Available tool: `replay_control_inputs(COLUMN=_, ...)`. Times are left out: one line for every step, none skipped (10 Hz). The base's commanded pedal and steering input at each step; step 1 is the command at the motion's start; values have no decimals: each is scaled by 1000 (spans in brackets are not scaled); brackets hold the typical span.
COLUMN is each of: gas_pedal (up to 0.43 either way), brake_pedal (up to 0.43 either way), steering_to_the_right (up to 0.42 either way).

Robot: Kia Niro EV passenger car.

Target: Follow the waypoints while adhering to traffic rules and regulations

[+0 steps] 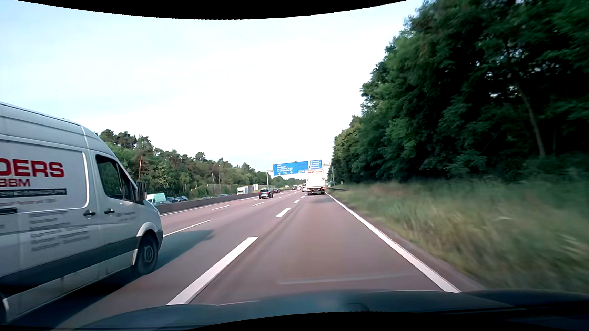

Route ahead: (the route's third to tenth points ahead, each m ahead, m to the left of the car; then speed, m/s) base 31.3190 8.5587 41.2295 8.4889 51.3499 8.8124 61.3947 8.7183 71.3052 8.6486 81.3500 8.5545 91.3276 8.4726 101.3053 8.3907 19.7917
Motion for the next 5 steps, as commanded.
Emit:
replay_control_inputs(gas_pedal=118, brake_pedal=0, steering_to_the_right=-4)
replay_control_inputs(gas_pedal=118, brake_pedal=0, steering_to_the_right=-4)
replay_control_inputs(gas_pedal=118, brake_pedal=0, steering_to_the_right=-3)
replay_control_inputs(gas_pedal=118, brake_pedal=0, steering_to_the_right=-4)
replay_control_inputs(gas_pedal=118, brake_pedal=0, steering_to_the_right=-3)
